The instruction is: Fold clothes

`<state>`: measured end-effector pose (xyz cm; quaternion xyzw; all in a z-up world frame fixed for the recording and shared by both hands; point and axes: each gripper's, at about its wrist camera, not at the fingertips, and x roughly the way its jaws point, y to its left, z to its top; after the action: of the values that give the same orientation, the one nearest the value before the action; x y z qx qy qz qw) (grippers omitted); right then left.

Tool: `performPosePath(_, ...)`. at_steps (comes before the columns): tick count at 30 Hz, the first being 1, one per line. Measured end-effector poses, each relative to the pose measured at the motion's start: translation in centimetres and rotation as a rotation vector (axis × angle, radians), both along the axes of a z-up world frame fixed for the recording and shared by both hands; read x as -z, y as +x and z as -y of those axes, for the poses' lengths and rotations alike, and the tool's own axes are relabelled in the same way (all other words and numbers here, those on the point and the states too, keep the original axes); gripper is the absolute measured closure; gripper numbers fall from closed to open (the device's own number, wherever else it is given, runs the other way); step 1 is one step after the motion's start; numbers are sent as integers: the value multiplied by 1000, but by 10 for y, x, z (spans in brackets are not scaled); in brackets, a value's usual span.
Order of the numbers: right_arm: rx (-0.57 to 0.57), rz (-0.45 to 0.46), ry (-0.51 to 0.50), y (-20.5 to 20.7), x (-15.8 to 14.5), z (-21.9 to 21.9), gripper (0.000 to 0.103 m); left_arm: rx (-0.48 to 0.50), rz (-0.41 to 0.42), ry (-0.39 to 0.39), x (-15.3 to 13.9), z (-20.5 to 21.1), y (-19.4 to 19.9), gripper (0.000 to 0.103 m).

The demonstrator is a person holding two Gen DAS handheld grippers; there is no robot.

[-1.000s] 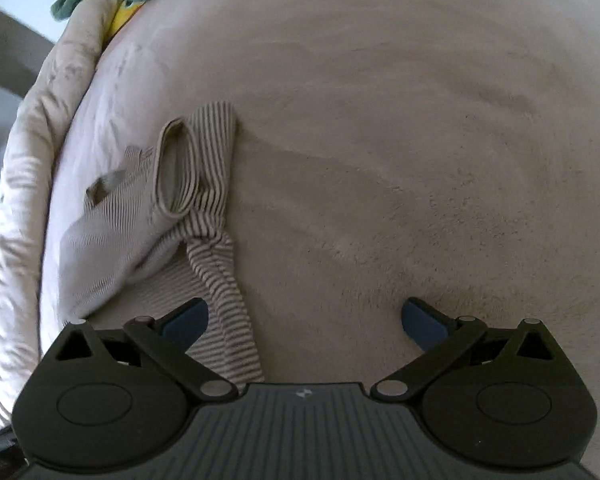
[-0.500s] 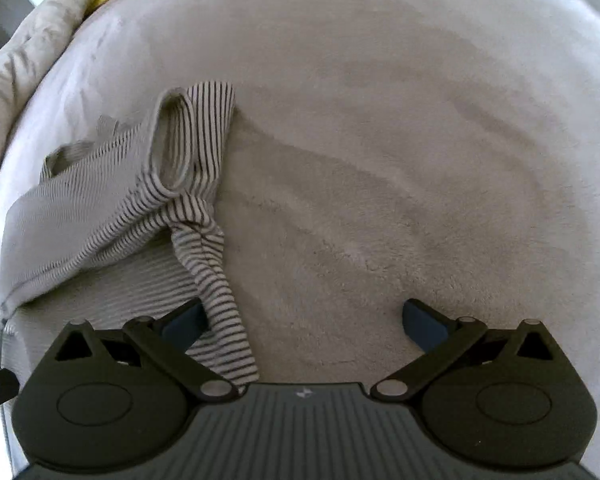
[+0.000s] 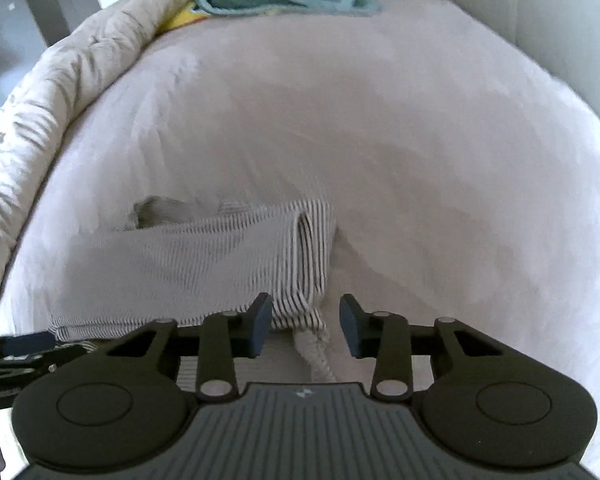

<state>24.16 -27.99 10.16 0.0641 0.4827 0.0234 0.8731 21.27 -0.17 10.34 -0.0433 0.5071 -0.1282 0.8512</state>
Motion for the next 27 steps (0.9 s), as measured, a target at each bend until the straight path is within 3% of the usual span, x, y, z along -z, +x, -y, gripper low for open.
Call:
performPosePath(3,-15,3,8,8,-4,3,66,50,29,8,-1,17,7,46)
performPosePath(11,-95,-11,123,62,34,5,66,117,-34,82,18,77,31,45)
performPosePath(14,-130,-47,161,70,48,7,83,108,-48,88,23,85,38,45)
performPosePath(17,-190,-38,171,73,48,5,86,89,-64,82,25,88,43,44)
performPosePath(19,-223,-34,162,74,45,6,86,37,-88,5,19,78,42,45)
performPosePath(24,-259,-47,191,79,43,13,86,-166,-280,-472,29,37,33,39)
performPosePath(25,-261,-50,201,80,44,13,86,-209,-301,-505,34,33,32,37)
performPosePath(27,-268,-53,212,83,46,11,86,-261,-317,-493,44,32,33,37)
